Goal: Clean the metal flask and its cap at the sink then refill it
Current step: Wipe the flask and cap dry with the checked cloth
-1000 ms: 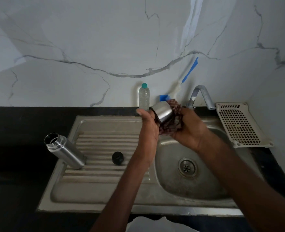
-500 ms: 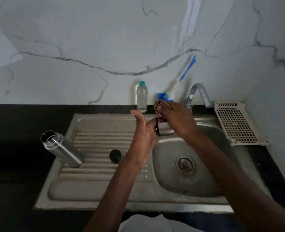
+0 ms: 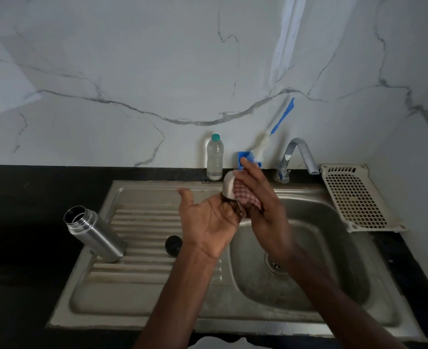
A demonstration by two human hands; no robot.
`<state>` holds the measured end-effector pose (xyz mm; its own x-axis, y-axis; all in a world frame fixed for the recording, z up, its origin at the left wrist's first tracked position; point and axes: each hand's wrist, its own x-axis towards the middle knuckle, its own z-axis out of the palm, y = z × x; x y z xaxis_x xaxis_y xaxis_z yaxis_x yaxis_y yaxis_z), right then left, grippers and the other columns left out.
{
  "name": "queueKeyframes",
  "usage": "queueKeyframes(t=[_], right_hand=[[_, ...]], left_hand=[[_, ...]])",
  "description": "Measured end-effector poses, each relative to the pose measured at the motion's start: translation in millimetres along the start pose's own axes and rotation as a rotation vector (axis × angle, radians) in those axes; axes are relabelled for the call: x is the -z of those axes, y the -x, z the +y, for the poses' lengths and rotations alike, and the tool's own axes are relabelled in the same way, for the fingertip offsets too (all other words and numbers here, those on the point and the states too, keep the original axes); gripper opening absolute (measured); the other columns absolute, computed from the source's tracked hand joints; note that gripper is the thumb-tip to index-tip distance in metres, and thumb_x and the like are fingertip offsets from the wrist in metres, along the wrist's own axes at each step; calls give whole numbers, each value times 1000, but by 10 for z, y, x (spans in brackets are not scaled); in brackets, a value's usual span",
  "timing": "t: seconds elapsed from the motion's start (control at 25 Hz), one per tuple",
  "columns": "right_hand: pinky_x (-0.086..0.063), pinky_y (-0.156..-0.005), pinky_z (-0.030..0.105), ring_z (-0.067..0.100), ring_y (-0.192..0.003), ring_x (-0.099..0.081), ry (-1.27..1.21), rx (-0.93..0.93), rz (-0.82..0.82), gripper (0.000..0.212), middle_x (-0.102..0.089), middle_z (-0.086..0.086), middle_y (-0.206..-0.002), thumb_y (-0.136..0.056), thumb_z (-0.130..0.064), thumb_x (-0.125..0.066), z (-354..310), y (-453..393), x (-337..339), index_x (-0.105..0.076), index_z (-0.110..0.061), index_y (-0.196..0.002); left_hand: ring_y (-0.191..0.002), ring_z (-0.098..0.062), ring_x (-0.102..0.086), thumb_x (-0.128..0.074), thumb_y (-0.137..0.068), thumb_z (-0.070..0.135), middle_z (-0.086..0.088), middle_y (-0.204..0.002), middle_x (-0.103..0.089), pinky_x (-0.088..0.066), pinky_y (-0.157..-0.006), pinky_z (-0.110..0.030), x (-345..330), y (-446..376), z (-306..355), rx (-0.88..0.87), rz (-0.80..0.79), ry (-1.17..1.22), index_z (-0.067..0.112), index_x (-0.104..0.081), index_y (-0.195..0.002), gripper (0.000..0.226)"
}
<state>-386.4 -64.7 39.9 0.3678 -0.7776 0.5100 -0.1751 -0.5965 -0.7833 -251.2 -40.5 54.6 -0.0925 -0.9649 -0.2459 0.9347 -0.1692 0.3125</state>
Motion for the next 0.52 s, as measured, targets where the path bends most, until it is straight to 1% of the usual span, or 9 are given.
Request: queueKeyframes(t=[0.08, 0.16, 0.2, 0.24, 0.32, 0.36, 0.44, 0.48, 0.52], right_hand=[[-49, -105, 40, 16, -130, -60, -263, -333, 120, 31, -67, 1, -136, -104, -14, -57, -112, -134, -3, -66, -21, -133], [-57, -83, 38, 22, -101, -72, -324, -745, 170, 23, -78, 6, -105, -103, -35, -58, -159, -418, 117, -76, -23, -111], [-58, -84, 40, 24, -96, -74, -250, -846, 114, 27, -79, 6, -98, -101, -38, -59, -158, -511, 189, -78, -19, -105], [-58, -88, 41, 22, -93, -75, -149, -837, 39, 29, -79, 3, -93, -100, -39, -60, -145, -557, 239, -78, -17, -102], [-55, -89, 36, 11, -90, -72, 171, -492, -94, 24, -77, -9, -88, -100, -34, -58, -122, -541, 253, -77, -19, -102], [-53, -91, 34, 9, -98, -69, 340, -227, -137, 23, -75, -12, -95, -97, -27, -56, -141, -477, 210, -76, -22, -107], [-44, -108, 37, 15, -129, -55, 497, 171, -214, 41, -68, -6, -125, -86, -13, -54, -121, -291, 114, -70, -16, -124], [-37, -117, 39, 19, -142, -44, 443, 236, -225, 47, -62, -3, -139, -85, -6, -55, -105, -213, 84, -67, -12, -130], [-32, -122, 41, 22, -149, -36, 345, 234, -207, 50, -55, -1, -148, -87, 1, -56, -80, -131, 56, -64, -10, -135]], left_hand=[[-109, -32, -69, -25, -85, 93, -28, -128, -65, -55, -103, -39, 57, -6, -61, -39, -11, -202, -9, -58, -139, 120], [-130, -35, -62, -16, -86, 91, -27, -138, -64, -43, -119, -45, 66, 23, -110, -98, -39, -486, -5, -59, -141, 119], [-135, -34, -60, -10, -87, 89, -24, -140, -65, -39, -121, -46, 75, 22, -122, -120, -66, -615, -3, -59, -143, 118], [-137, -32, -58, -5, -87, 87, -21, -140, -65, -36, -123, -46, 66, 19, -133, -128, -92, -714, -1, -57, -144, 117], [-136, -26, -60, -1, -85, 87, -15, -139, -68, -38, -120, -43, 29, -7, -117, -128, -101, -784, 4, -58, -145, 117], [-129, -23, -64, -2, -84, 87, -13, -132, -72, -45, -113, -38, 15, -9, -92, -128, -75, -753, 6, -63, -138, 115], [-102, -22, -69, -9, -86, 88, -12, -104, -75, -53, -90, -31, 41, 10, -21, -143, -19, -569, 6, -74, -112, 108], [-93, -22, -66, -13, -88, 90, -13, -98, -72, -53, -85, -31, 61, 25, 12, -141, -22, -459, 3, -75, -107, 108], [-93, -23, -65, -16, -88, 91, -16, -101, -70, -52, -87, -33, 78, 43, 31, -135, -42, -366, -2, -73, -113, 111]])
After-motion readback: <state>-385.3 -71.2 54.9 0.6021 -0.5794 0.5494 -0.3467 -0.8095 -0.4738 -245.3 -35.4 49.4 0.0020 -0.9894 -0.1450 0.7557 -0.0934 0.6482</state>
